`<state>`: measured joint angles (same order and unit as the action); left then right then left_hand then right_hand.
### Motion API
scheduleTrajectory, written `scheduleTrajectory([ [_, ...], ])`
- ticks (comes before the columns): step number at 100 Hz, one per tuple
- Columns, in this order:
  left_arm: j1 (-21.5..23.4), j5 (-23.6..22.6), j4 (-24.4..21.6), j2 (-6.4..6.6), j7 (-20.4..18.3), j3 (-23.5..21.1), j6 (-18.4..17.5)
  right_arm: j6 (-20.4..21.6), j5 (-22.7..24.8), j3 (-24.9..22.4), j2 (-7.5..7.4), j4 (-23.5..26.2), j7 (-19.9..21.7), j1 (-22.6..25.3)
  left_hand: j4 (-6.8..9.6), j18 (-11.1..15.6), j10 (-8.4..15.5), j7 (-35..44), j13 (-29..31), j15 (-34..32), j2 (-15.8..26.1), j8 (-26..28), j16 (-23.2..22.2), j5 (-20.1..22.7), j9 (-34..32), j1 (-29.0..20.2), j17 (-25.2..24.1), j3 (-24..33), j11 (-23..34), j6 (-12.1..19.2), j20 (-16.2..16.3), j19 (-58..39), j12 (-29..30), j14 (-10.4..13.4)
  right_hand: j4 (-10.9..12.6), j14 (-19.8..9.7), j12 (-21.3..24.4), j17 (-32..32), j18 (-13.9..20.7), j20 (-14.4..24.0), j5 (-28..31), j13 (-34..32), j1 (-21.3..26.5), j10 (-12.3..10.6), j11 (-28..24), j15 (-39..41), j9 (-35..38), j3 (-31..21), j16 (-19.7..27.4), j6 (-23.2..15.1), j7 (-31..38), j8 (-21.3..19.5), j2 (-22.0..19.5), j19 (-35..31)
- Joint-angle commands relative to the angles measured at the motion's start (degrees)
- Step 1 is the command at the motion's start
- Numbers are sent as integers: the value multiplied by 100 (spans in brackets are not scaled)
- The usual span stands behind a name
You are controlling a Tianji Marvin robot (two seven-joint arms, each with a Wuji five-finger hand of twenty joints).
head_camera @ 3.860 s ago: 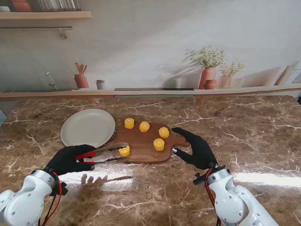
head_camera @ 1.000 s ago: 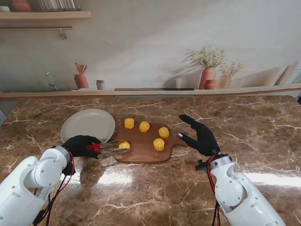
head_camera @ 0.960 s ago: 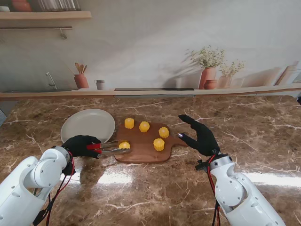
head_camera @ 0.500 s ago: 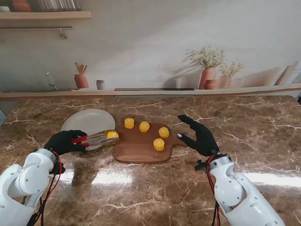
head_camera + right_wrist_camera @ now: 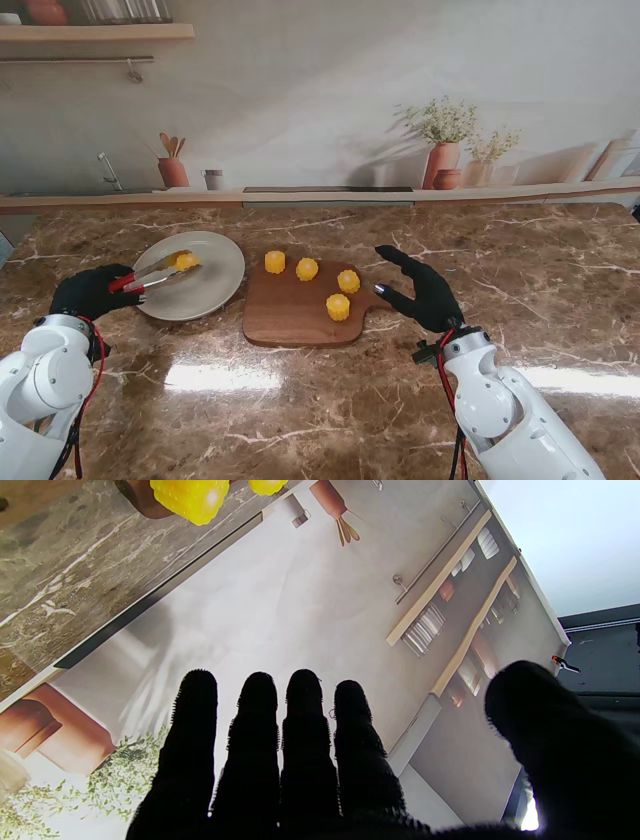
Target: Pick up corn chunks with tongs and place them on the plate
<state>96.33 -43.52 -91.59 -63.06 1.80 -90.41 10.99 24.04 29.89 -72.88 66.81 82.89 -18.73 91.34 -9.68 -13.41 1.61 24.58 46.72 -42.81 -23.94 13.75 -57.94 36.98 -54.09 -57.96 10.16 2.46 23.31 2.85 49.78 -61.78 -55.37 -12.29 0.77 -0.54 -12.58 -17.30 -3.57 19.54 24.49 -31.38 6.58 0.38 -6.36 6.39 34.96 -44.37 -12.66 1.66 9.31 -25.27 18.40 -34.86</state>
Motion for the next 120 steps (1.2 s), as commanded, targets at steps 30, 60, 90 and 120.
scheduleTrajectory([
  [30, 31, -190, 258, 17, 2, 32, 212, -74, -12, 88, -2, -46, 120, 1, 523, -145, 249, 717, 234, -237, 1112, -88, -38, 775, -385, -703, -41, 697, 542, 622, 132, -259, -121, -185, -150, -14, -62, -1, 55, 138, 0, -113, 79, -132, 6, 1, 21, 76, -79, -147, -90, -21, -87, -85],
  [60, 116, -139, 207, 7, 76, -51, -49, -67, -10, 105, -4, -70, 129, -15, 244, -99, 372, -800, 325, -295, -258, -154, 29, 159, -596, 893, 56, 2610, 340, 334, 102, -301, -269, -121, -151, -1, -63, 23, 52, 134, -9, -103, 80, -136, 8, -1, 18, 76, -80, -148, -96, -22, -85, -67],
  [90, 159, -180, -262, 34, -94, 30, -408, -56, -26, 90, 0, -88, 124, -16, 209, -122, 367, -765, 371, -317, -70, -143, 13, 258, -602, 924, 91, 2702, 434, 324, 118, -331, -256, -141, -152, -11, -63, 15, 54, 137, -3, -112, 83, -138, 7, 2, 21, 72, -82, -153, -95, -25, -82, -68],
  [120, -713, 39, 13, 143, -801, 1040, -507, -13, -27, 86, 4, -88, 105, -14, 201, -107, 386, -823, 377, -313, -12, -170, 6, 211, -573, 913, 101, 2710, 502, 260, 125, -335, -249, -134, -152, -15, -65, 7, 50, 142, -2, -121, 83, -136, 4, 5, 27, 76, -84, -158, -97, -26, -84, -73],
])
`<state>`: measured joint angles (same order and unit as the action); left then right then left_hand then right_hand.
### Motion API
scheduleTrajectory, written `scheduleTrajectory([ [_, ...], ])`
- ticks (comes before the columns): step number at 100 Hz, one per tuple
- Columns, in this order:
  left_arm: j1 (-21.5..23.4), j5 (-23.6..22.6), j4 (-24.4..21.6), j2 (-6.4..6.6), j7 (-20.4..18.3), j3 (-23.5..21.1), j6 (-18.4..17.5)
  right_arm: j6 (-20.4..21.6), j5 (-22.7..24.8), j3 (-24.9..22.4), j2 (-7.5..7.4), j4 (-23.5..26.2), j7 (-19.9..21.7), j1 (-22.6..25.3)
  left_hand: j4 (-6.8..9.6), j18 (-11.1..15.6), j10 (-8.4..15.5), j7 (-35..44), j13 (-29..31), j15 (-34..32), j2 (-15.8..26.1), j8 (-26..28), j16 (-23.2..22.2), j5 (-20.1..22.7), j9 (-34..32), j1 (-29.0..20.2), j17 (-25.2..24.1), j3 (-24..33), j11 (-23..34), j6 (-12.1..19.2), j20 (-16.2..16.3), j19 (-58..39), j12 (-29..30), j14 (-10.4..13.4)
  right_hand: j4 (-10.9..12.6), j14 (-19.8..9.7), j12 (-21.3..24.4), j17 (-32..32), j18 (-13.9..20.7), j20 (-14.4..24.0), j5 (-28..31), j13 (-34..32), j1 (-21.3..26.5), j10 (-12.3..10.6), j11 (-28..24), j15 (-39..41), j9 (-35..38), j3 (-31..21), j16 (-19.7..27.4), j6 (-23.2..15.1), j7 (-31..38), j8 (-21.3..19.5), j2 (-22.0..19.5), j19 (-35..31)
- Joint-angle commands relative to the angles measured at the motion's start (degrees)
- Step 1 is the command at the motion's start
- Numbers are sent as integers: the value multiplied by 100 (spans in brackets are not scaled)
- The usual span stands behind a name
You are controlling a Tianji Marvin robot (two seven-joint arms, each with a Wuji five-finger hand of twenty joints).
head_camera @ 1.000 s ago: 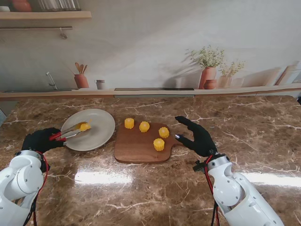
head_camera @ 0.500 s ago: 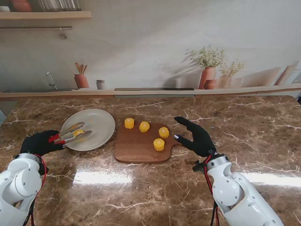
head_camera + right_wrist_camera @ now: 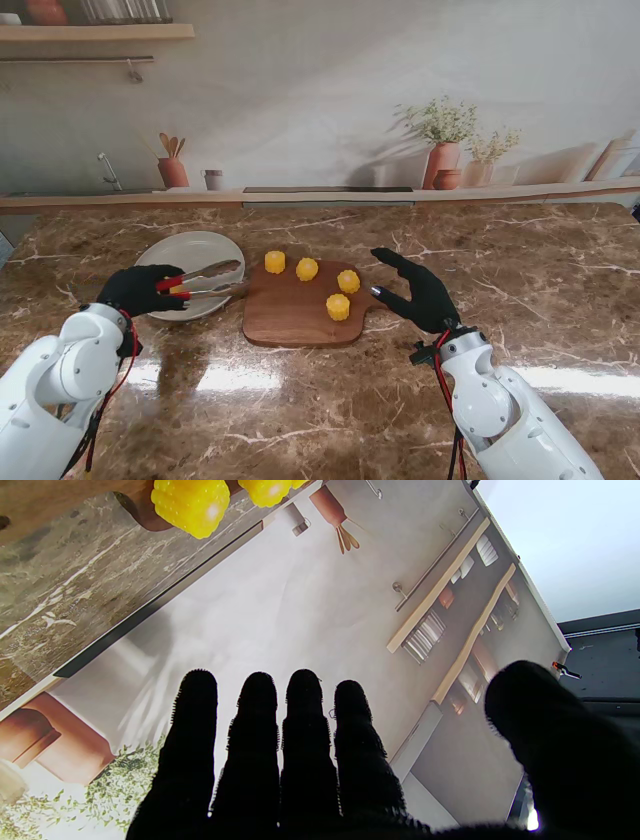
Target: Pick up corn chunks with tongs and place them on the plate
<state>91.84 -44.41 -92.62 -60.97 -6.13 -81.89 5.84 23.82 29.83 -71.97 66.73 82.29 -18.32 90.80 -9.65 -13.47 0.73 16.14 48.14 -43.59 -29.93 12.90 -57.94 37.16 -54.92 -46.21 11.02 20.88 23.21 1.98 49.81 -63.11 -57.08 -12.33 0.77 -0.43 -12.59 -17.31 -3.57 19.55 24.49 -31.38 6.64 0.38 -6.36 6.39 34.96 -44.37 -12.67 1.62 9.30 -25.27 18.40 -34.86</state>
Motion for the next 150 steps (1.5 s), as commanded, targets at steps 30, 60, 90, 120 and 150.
scheduleTrajectory([
  [30, -1024, 550, 682, -96, -129, 956, 379, 68, -29, -61, 15, -16, 48, 72, 205, -69, 512, -264, 252, -271, 561, -220, -29, -56, -479, -261, 30, 847, 553, 218, 131, -225, -76, -117, -153, -13, -65, 8, 36, 146, -3, -137, 76, -136, 3, 10, 32, 73, -88, -160, -99, -26, -78, -76],
  [60, -1386, 1022, 973, -205, 66, 1231, 680, 87, -21, -127, 20, -8, 14, 101, 212, -71, 505, -555, 274, -296, 504, -369, -49, -242, -495, -276, 36, 859, 587, 116, 141, -248, -43, -138, -152, -9, -71, 5, 36, 147, 4, -141, 80, -140, -3, 9, 60, 67, -90, -168, -99, -26, -74, -77],
  [90, -1806, 1205, 1369, -247, 28, 1568, 962, 99, -18, -160, 23, 1, -8, 118, 224, -61, 534, -891, 291, -325, 507, -566, -61, -229, -476, -272, 40, 855, 635, -103, 162, -290, 5, -139, -154, -8, -77, 3, 36, 149, 12, -149, 78, -139, -8, 11, 80, 71, -92, -173, -99, -26, -71, -78],
  [120, -2123, 1358, 1760, -269, -49, 1850, 1060, 100, -38, -180, 19, 7, 22, 124, 217, -57, 528, -911, 286, -347, 513, -580, -75, -219, -455, -266, 27, 864, 672, -92, 184, -301, 4, -152, -153, -6, -89, 7, 29, 149, 14, -150, 79, -148, -15, 11, 96, 70, -94, -181, -100, -26, -67, -74],
  [150, -2327, 1474, 1996, -265, -202, 2097, 1047, 94, -51, -177, 20, -9, 28, 112, 212, -86, 475, -479, 253, -376, 710, -360, -109, 64, -429, -350, -27, 829, 781, 181, 213, -283, 11, -186, -153, 17, -105, 7, -2, 170, 8, -180, 78, -152, -23, 39, 109, 63, -120, -191, -104, -26, -68, -99],
])
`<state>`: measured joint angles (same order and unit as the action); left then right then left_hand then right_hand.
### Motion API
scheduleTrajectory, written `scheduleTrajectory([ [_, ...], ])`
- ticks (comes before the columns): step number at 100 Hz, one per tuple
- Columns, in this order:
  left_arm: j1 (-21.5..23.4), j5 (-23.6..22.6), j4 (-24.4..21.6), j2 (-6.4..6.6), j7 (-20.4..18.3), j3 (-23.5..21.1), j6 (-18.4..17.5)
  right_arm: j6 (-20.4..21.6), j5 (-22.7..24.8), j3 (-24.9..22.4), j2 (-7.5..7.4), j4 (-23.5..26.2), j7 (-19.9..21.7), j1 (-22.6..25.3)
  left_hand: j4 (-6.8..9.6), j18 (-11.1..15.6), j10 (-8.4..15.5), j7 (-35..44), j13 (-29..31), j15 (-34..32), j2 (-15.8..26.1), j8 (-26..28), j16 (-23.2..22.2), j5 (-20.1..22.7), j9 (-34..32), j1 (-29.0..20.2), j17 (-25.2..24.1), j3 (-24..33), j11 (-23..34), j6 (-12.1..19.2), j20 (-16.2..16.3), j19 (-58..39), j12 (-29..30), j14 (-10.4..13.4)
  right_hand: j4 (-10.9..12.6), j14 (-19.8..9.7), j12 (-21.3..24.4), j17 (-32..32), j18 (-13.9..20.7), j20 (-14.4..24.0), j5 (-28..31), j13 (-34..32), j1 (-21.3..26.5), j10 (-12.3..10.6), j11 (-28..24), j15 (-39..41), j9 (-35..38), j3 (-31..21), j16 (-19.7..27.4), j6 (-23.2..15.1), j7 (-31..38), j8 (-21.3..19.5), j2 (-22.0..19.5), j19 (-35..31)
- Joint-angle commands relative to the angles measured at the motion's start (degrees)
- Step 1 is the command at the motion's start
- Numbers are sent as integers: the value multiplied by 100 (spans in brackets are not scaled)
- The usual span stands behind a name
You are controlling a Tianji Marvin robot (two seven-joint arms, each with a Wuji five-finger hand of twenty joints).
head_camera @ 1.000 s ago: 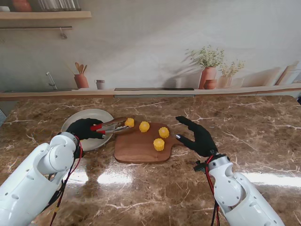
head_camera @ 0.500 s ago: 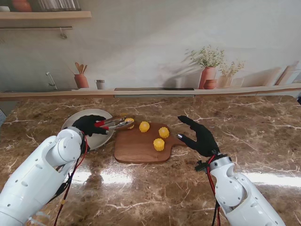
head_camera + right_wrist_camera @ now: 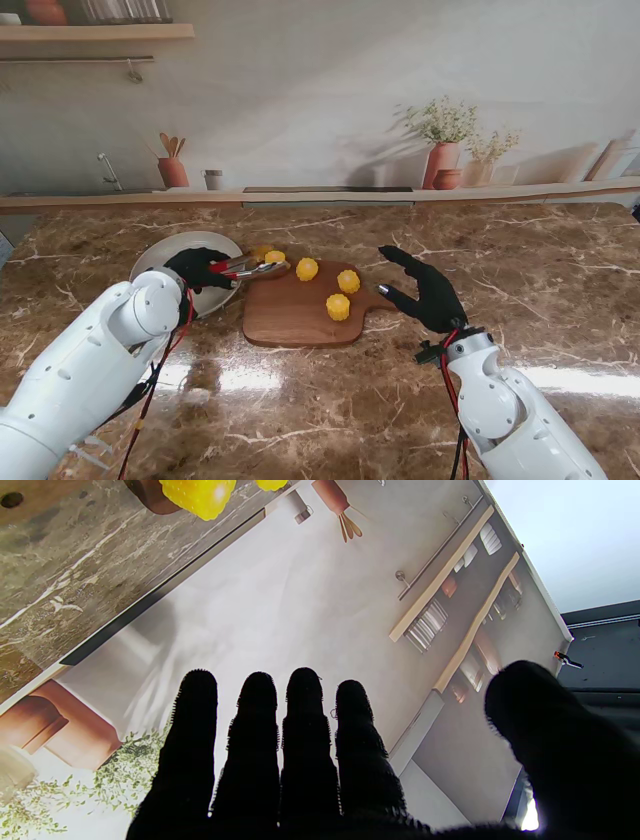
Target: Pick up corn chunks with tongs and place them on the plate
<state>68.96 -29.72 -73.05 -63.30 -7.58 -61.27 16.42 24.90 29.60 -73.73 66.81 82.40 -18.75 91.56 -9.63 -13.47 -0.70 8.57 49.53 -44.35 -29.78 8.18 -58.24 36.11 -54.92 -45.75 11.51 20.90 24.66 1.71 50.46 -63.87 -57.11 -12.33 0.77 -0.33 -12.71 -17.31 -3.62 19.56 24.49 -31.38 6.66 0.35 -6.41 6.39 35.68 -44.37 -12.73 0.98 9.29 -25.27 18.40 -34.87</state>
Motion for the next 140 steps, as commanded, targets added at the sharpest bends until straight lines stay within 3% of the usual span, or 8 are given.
scheduleTrajectory([
  [1, -40, 4, 41, -31, -61, 39, -14, -14, -29, -1, 13, -21, 73, 35, 212, -88, 617, 318, 109, -300, 724, 131, -80, 219, -428, -404, -79, 827, 645, 242, 149, -205, 10, -190, -153, 9, -94, 7, 2, 171, 9, -177, 75, -152, -17, 38, 34, 63, -114, -128, -102, -26, -68, -99],
  [7, -42, 14, 51, -24, -97, 55, -27, -17, -32, -4, 11, -21, 82, 36, 213, -116, 572, 949, 75, -305, 1000, 504, -120, 519, -385, -626, -137, 602, 747, 418, 164, -169, -41, -235, -153, 17, -97, 4, 1, 176, 4, -183, 76, -151, -19, 42, 38, 61, -120, -125, -104, -25, -67, -104],
  [15, -28, -27, 26, 2, -179, 61, -14, -17, -39, -5, 12, -24, 83, 37, 453, -135, 527, 2049, 3, -344, 1613, 589, -231, 917, -252, -1613, -205, -833, 1049, 495, 203, -117, -35, -260, -154, 10, -101, 2, 1, 181, 5, -190, 74, -151, -19, 47, 37, 61, -127, -128, -105, -26, -72, -108],
  [22, 5, -33, 23, -4, -140, 29, -58, -14, -40, -1, 12, -28, 83, 32, 543, -172, 490, 2643, 5, -426, 1822, 600, -307, 1054, -249, -1984, -225, -1366, 1171, 542, 249, -127, -97, -315, -154, 12, -105, -3, -1, 187, 0, -194, 77, -153, -20, 50, 39, 59, -133, -129, -107, -25, -72, -113],
  [30, 60, 3, -37, -2, -145, -32, -64, -11, -36, 8, 10, -31, 88, 27, 553, -169, 307, 2951, -40, -448, 1892, 755, -339, 1058, -194, -2068, -276, -1451, 1225, 528, 260, -107, -145, -341, -154, 17, -108, -2, -2, 191, -2, -198, 76, -146, -20, 53, 36, 58, -140, -128, -109, -25, -74, -115],
  [79, 824, -206, -909, -23, 325, -1004, -357, -32, 8, 50, 2, -13, 94, 20, 572, -173, 373, 3333, -49, -480, 1917, 905, -389, 1010, -220, -2161, -315, -1575, 1249, 537, 297, -89, -239, -359, -155, 24, -117, -6, 9, 204, -6, -202, 74, -164, -15, 50, 32, 66, -160, -134, -113, -27, -79, -112],
  [136, 1831, -729, -1236, -57, 891, -2439, 308, -52, -23, 181, -14, -33, 203, -30, 599, -167, 302, 3262, -18, -453, 1899, 718, -380, 1012, -242, -2166, -288, -1625, 1258, 487, 329, -89, -256, -340, -153, 12, -117, -8, 21, 211, -8, -205, 77, -160, -12, 48, 22, 77, -167, -132, -114, -30, -91, -108],
  [140, 1848, -737, -1208, -59, 908, -2453, 306, -58, -27, 186, -15, -33, 213, -32, 621, -155, 482, 2976, 14, -467, 1867, 554, -370, 882, -290, -2133, -250, -1639, 1252, 386, 337, -107, -258, -320, -151, 7, -117, -12, 18, 212, -5, -212, 83, -154, -12, 51, 22, 75, -168, -132, -113, -31, -88, -109],
])
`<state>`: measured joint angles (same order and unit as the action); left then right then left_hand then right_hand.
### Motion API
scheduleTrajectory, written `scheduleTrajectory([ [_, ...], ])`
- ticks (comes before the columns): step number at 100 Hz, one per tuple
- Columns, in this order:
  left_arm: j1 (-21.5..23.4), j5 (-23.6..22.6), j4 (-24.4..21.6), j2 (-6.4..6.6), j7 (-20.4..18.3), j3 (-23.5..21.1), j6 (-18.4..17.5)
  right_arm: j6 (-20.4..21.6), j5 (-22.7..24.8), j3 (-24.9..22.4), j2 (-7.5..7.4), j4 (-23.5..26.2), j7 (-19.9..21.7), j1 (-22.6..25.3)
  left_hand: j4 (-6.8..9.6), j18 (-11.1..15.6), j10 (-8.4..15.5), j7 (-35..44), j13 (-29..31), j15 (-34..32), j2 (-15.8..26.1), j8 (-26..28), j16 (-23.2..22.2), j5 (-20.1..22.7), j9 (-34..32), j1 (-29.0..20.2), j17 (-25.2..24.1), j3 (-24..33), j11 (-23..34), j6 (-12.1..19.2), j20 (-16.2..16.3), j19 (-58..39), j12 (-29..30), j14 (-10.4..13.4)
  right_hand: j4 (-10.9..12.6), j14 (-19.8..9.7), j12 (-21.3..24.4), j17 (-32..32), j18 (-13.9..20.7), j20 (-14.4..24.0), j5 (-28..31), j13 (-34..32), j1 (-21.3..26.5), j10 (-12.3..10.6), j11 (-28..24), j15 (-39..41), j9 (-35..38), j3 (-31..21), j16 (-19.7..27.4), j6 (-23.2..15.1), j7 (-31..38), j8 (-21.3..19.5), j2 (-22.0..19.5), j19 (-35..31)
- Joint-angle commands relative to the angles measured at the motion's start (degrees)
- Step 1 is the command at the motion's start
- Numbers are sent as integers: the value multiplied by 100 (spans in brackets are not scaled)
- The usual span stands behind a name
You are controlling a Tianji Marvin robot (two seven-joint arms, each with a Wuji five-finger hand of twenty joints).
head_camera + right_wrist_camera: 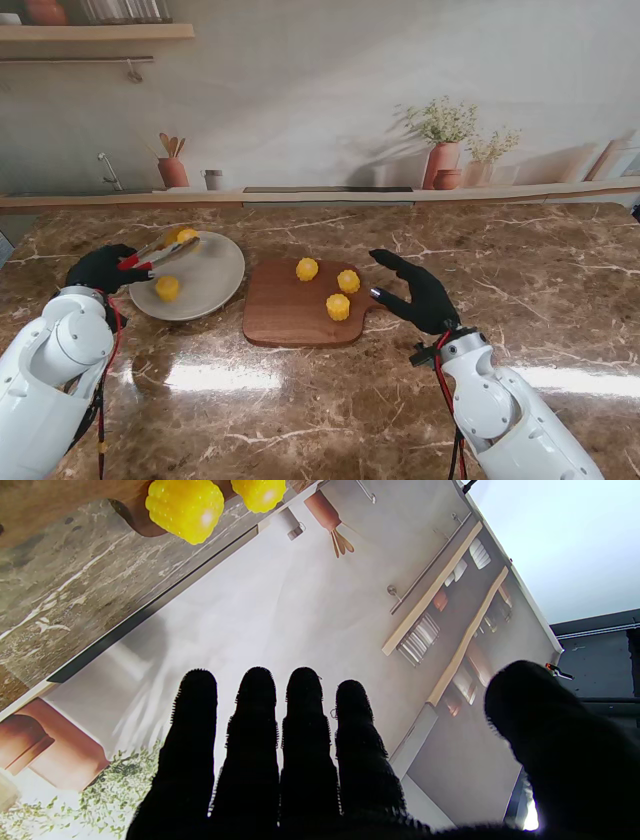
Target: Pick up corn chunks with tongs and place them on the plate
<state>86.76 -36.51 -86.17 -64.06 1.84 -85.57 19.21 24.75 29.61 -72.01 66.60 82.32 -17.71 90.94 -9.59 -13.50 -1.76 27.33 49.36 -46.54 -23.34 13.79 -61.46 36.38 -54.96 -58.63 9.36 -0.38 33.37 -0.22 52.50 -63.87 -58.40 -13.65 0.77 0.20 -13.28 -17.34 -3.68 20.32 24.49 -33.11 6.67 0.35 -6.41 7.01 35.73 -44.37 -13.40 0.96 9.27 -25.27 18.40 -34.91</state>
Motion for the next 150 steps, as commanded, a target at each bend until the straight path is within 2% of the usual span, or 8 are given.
scheduleTrajectory([
  [1, 71, -52, 110, 15, -27, -26, 26, -45, -29, 15, 5, -23, 110, 31, 622, -149, 591, 896, 34, -253, 1202, 46, -35, 836, -299, -813, -30, 519, 375, 550, 132, -110, -134, -192, -152, -43, -59, -10, 28, 136, -5, -40, 79, -155, -11, -11, 15, 77, -101, -133, -111, -31, -86, -105],
  [7, 89, 16, 124, -2, 18, -33, 31, -54, -31, 16, 4, -18, 114, 34, 612, -125, 569, -20, 70, -264, 1077, 58, -2, 634, -347, -559, -7, 793, 346, 317, 116, -130, -106, -181, -153, -48, -59, -10, 28, 136, -4, -34, 74, -160, -10, -13, 11, 80, -100, -137, -110, -32, -89, -104],
  [19, 100, 54, 141, -20, 105, -26, -18, -75, -22, 8, 3, -5, 110, 49, 357, -113, 621, -809, 160, -283, 628, -28, 49, 361, -434, 547, 78, 2405, 369, 41, 87, -183, -29, -161, -152, -40, -60, -12, 29, 138, -1, -36, 77, -155, -13, -12, 17, 82, -101, -132, -109, -33, -86, -105],
  [52, 157, -82, -246, 18, -12, 31, -317, -113, -14, -28, 0, 34, 115, 93, 322, -147, 633, -997, 209, -308, 613, -118, 46, 305, -419, 682, 123, 2542, 409, -51, 101, -240, 53, -151, -151, -37, -59, -11, 26, 139, 4, -43, 79, -151, -11, -9, 12, 81, -103, -141, -107, -35, -84, -104],
  [73, -86, -135, -445, 119, -546, 463, -624, -104, -10, -41, 0, 34, 110, 93, 305, -152, 674, -1096, 236, -301, 659, -165, 55, 265, -403, 724, 146, 2562, 423, -74, 102, -253, 92, -109, -151, -37, -60, -16, 26, 141, 8, -53, 86, -158, -15, -5, 21, 82, -105, -139, -106, -36, -89, -106],
  [94, -727, 265, -41, 183, -1113, 1284, -769, -66, -10, -70, 7, 17, 79, 95, 298, -129, 705, -1270, 212, -276, 676, -250, 61, 151, -370, 730, 143, 2538, 433, -91, 93, -240, 106, -95, -152, -34, -61, -12, 11, 143, 9, -68, 86, -149, -16, 0, 26, 86, -108, -136, -105, -36, -93, -106],
  [120, -1391, 514, 609, 115, -1039, 2137, -991, -43, -29, -162, 17, 22, 37, 129, 297, -110, 756, -1361, 206, -255, 634, -288, 59, -18, -367, 716, 137, 2525, 451, 39, 84, -227, 115, -77, -151, -31, -63, -20, 8, 147, 17, -83, 85, -151, -19, 7, 39, 83, -116, -146, -103, -35, -86, -112],
  [150, -1684, 837, 919, 15, -863, 2504, -1113, -38, -48, -220, 20, 16, 32, 144, 300, -99, 740, -1358, 215, -255, 590, -288, 50, -40, -383, 711, 137, 2547, 466, 101, 77, -221, 130, -90, -152, -20, -68, -15, -4, 148, 34, -102, 88, -151, -24, 13, 60, 81, -125, -151, -98, -35, -87, -112],
])
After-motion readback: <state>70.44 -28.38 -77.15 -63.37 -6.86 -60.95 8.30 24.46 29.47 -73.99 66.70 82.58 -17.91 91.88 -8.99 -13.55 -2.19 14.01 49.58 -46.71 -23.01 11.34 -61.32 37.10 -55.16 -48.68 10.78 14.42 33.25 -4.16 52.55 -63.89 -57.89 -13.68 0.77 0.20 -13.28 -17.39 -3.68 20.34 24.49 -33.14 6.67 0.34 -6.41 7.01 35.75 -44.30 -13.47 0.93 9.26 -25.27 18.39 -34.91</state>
